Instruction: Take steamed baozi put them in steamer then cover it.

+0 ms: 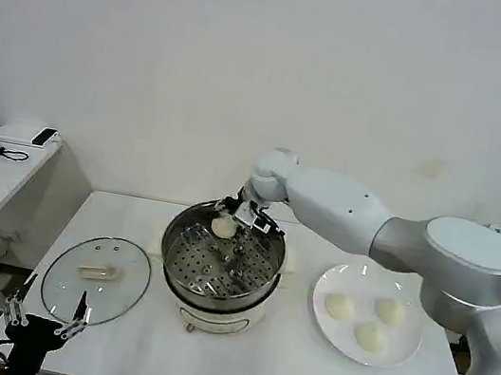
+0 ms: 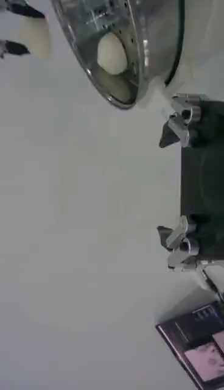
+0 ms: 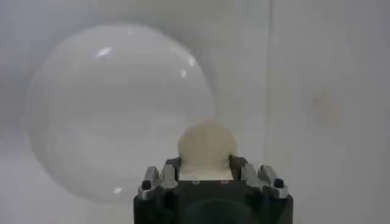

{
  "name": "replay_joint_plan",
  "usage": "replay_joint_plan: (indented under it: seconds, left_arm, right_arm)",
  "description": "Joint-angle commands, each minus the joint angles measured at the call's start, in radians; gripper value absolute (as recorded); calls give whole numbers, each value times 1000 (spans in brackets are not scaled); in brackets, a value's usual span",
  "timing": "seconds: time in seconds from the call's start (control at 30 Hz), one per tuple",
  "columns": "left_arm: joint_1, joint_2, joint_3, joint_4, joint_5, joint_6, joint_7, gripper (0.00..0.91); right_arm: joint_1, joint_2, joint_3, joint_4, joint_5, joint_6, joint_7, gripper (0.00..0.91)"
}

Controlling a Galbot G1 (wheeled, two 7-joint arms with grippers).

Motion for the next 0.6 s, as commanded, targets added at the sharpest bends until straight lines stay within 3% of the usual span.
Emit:
replay_joint_plan:
  seconds: [0.03, 0.3, 0.37, 0.47, 0.6]
  left_arm:
    - [0, 1, 1, 0, 0, 2, 2, 907]
    - [3, 9, 22, -18, 0, 7, 6, 907]
    - [-5, 13, 25, -19, -1, 11, 9, 907]
    - [-17, 24, 31, -20, -9, 15, 12, 907]
    - [-29, 45, 31, -23, -28, 20, 17, 907]
  right_arm:
    - [28, -7, 3, 29, 28, 15, 3, 907]
    - [179, -158, -14, 250, 220, -113, -46, 907]
    - [203, -223, -16, 310, 234, -139, -38, 907]
    - [240, -334, -32, 406, 351, -237, -38, 907]
    - [268, -503, -43, 496, 372, -313, -35, 907]
